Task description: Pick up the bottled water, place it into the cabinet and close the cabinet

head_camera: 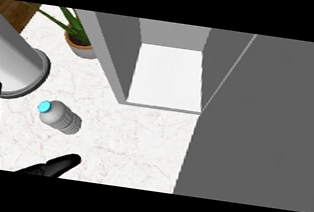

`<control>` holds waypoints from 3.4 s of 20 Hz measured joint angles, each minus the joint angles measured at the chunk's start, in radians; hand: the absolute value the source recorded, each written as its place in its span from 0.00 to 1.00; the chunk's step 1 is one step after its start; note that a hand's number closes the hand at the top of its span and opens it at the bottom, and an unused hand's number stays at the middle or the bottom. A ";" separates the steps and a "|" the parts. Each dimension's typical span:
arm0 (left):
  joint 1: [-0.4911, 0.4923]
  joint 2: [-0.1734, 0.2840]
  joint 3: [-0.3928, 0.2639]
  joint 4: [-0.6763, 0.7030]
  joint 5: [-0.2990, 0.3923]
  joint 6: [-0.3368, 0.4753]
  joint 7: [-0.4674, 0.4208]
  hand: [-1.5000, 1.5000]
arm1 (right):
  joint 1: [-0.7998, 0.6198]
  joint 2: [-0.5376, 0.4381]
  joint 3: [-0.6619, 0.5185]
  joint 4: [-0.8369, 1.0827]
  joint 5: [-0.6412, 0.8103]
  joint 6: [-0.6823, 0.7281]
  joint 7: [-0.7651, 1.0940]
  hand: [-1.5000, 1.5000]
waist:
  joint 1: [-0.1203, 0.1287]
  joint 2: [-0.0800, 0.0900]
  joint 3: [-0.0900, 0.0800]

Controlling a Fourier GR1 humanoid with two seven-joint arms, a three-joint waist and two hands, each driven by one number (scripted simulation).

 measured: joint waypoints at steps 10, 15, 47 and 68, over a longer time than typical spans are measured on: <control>0.007 0.004 0.119 0.074 0.105 -0.017 -0.083 0.00 | 0.024 -0.035 0.032 -0.004 0.010 -0.024 -0.017 0.00 | -0.004 0.001 -0.001; 0.000 0.020 0.233 0.186 0.224 -0.054 -0.165 0.00 | 0.030 -0.045 0.048 -0.004 0.013 -0.038 -0.023 0.00 | -0.005 0.001 -0.001; -0.072 -0.034 0.529 1.136 0.571 -0.337 -0.954 0.00 | -0.073 -0.108 0.096 -0.007 0.032 -0.135 0.056 0.00 | -0.009 0.001 -0.001; -0.243 0.004 0.650 1.599 0.680 -0.541 -1.260 0.00 | -0.092 -0.136 0.125 -0.006 0.048 -0.194 0.066 0.00 | -0.010 0.001 -0.001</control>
